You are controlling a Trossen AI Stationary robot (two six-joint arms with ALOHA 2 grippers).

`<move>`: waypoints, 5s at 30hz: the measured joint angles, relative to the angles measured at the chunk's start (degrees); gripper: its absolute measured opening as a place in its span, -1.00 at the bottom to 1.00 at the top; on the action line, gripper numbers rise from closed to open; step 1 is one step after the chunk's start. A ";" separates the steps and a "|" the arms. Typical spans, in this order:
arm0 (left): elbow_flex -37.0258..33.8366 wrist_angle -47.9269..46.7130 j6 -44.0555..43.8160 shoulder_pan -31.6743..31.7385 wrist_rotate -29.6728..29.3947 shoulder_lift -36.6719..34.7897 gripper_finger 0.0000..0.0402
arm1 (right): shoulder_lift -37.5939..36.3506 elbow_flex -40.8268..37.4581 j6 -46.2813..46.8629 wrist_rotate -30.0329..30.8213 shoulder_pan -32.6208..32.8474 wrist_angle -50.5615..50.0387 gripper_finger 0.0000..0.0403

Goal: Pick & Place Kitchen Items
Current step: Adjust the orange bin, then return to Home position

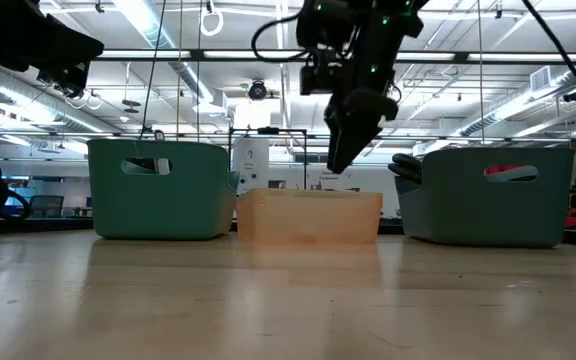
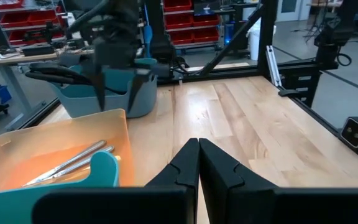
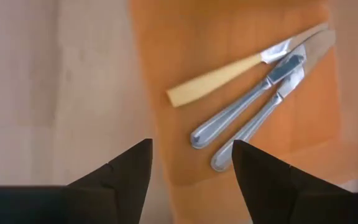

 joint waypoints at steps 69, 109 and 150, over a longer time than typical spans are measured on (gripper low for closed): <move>0.00 -0.02 0.22 0.02 -0.06 0.00 -0.91 | 2.30 -7.92 6.78 -10.55 -2.28 9.48 -0.73; -0.46 -2.54 12.38 16.65 1.28 -14.64 -0.99 | -63.10 -57.97 14.00 -20.95 -1.08 70.16 -0.91; -3.06 -4.09 9.39 15.89 7.37 -19.15 -0.99 | -94.68 -79.68 13.14 -9.29 3.75 68.95 -0.98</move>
